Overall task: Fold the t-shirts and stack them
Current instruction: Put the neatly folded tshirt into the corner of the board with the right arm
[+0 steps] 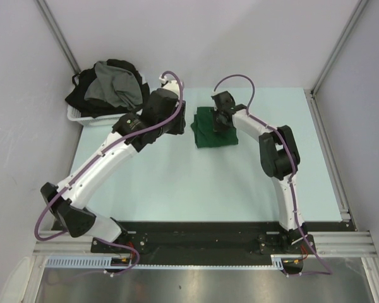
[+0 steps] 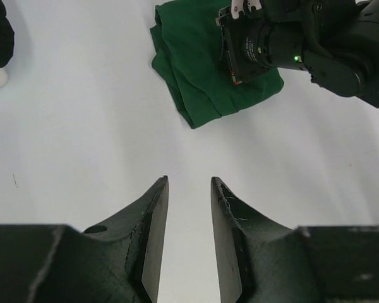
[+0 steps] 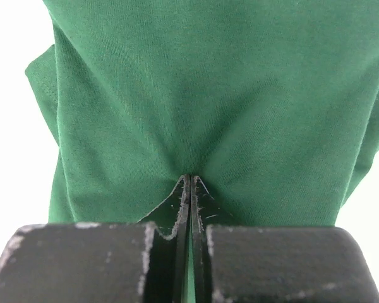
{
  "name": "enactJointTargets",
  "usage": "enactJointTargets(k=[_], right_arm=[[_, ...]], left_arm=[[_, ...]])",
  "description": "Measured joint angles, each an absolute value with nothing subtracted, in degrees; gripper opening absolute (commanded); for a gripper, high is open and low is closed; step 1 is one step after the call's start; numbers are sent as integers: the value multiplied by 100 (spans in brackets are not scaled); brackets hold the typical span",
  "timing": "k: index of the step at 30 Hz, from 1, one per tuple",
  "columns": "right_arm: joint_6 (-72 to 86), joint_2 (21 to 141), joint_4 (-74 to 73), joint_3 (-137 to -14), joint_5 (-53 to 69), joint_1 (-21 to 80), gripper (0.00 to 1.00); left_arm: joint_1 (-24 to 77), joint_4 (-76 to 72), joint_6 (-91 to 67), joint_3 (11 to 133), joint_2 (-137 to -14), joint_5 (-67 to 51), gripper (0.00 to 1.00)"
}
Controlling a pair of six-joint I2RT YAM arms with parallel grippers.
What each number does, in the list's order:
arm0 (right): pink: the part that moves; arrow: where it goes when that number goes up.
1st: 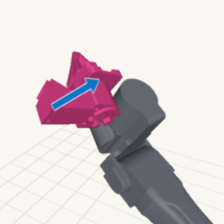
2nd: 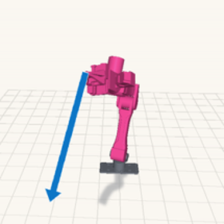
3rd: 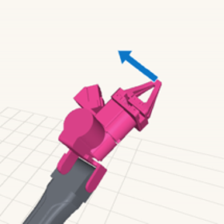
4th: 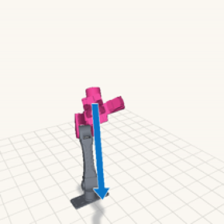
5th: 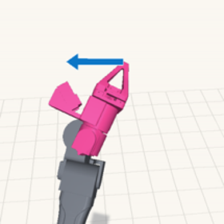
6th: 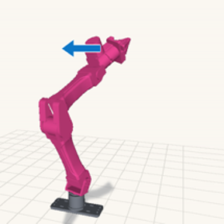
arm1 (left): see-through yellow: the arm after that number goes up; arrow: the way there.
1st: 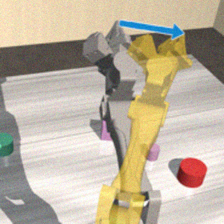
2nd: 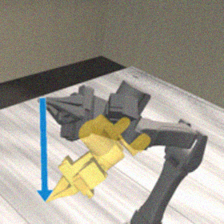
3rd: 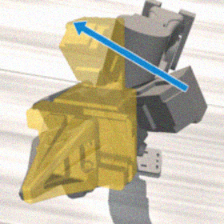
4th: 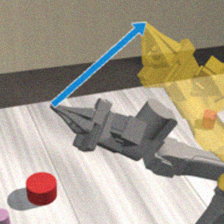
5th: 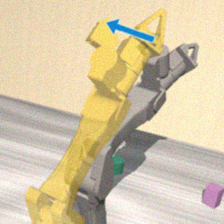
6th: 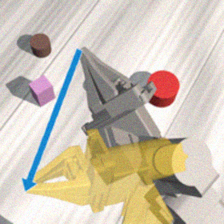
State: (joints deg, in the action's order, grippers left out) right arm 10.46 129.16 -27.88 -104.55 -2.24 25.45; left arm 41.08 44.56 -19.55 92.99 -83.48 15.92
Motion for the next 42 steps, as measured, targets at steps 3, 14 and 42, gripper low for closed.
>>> enactJointTargets(k=[3,14,42], right_arm=[[1048,12936,-2714,-10396,-257,2558,0],[1090,13004,-2630,-10307,-410,2613,0],[1802,10138,-3964,-6726,-1079,2602,0]], left_arm=[[4108,4565,-1938,9443,-8357,1619,38],[4108,4556,-1785,9830,-8713,1581,38],[4073,4303,-1752,9998,-9164,1236,38]])
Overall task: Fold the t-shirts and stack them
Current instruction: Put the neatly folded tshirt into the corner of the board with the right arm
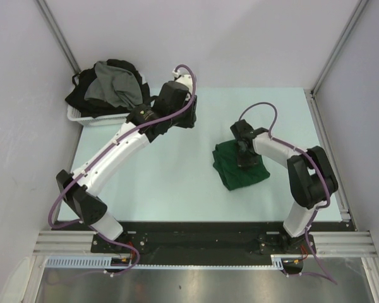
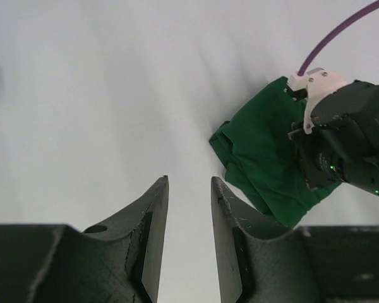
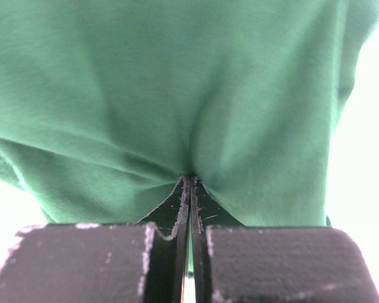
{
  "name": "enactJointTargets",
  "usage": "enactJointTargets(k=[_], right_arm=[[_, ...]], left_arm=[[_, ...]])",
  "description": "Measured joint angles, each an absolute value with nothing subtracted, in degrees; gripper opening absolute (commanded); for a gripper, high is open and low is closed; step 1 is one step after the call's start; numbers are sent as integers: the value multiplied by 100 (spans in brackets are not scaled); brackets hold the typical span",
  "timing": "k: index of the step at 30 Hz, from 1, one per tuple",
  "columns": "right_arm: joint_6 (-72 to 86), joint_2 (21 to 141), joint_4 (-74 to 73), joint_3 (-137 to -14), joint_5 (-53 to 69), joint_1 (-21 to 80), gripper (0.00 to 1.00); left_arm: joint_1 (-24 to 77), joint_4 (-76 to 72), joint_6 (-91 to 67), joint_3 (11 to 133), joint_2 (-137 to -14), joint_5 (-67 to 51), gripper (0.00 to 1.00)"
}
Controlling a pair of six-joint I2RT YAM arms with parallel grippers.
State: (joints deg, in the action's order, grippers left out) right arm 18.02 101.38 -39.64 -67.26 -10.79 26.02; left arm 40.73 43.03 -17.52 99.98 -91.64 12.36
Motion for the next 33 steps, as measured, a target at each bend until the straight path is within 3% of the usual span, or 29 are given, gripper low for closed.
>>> enactJointTargets(k=[15,33], right_arm=[[1774,9017,-4303,-5813,-1177,519,0],[1868,9043,-4709,-5898,-1317,82,0]], left_arm=[[4069,4213,-1798,9939,-9139,982,38],[4060,4163,-1798,9931,-9096,980,38]])
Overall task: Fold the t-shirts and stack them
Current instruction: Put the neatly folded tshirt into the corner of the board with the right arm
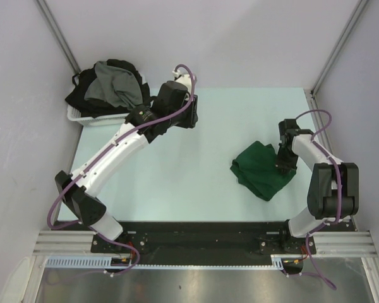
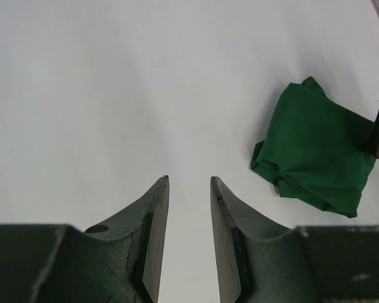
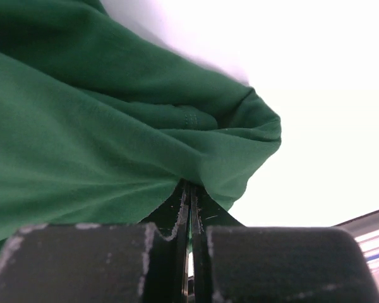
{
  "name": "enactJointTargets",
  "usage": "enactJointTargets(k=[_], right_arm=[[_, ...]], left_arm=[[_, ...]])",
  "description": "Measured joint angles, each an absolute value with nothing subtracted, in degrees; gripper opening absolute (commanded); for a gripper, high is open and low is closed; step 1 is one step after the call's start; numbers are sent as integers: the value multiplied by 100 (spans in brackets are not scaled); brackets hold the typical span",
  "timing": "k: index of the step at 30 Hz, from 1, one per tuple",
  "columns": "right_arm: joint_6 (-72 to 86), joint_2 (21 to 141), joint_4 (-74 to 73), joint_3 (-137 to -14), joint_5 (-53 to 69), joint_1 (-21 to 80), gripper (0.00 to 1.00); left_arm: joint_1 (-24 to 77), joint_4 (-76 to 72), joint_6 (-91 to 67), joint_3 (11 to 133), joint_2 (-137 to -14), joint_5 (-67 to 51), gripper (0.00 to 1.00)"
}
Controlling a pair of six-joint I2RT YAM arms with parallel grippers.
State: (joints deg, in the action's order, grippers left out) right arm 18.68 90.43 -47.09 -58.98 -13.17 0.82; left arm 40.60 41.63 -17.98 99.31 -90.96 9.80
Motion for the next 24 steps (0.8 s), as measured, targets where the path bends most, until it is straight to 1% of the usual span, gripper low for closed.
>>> enactJointTargets(k=[6,13,18,24], right_arm=[[1868,9043,-4836,-6598,-1256,163,0],[1946,9043,-4921,-7529,-1096,508,0],[2147,9043,-5096,-7537,-1002,888,0],[2359,9043,-5218,-7271,-932,1227,0]], left_arm=[[4058,4147,-1798,9931,-9096,941,38],[4058,4130,-1798,9931,-9096,880,38],[4047,4128,-1798,9931,-9098,880,38],[4042,4128,-1798,9977,-9153,871,38]])
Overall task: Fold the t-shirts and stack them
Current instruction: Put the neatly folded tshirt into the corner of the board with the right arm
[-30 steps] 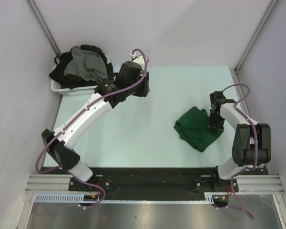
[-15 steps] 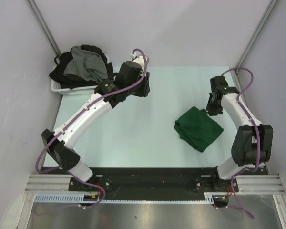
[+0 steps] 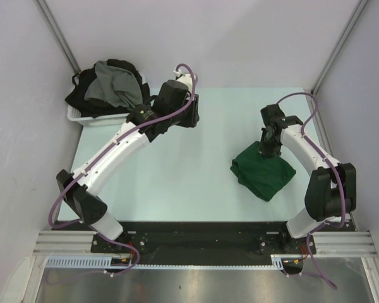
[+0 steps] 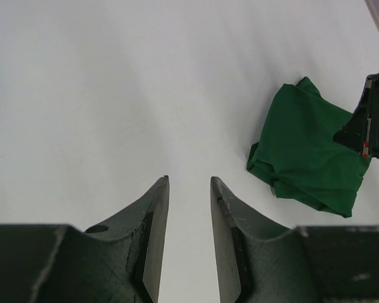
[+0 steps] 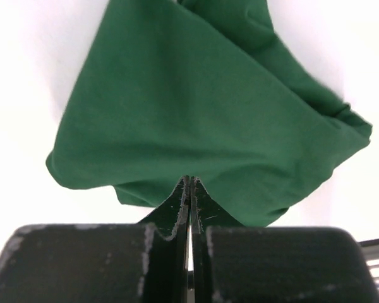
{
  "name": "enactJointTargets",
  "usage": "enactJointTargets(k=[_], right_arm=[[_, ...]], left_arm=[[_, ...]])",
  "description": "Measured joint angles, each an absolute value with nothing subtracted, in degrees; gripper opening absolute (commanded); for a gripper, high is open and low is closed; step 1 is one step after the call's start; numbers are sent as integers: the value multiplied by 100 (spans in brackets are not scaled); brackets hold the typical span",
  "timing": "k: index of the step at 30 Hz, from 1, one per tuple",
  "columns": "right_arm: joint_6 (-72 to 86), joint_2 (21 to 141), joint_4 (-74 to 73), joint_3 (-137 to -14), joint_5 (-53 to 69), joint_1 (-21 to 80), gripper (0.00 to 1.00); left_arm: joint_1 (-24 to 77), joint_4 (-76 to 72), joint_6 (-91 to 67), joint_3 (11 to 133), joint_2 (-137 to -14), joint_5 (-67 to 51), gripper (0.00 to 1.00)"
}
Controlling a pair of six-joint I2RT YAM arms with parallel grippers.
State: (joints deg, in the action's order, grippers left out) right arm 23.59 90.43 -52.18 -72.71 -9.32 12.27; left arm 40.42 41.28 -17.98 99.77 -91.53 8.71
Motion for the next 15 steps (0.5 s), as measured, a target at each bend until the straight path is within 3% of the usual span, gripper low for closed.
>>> enactJointTargets(k=[15], right_arm=[[2729,9164,-5131,-6508,-902,1457,0]], left_arm=[[4032,4128,-1796,10127,-9255,880,38]])
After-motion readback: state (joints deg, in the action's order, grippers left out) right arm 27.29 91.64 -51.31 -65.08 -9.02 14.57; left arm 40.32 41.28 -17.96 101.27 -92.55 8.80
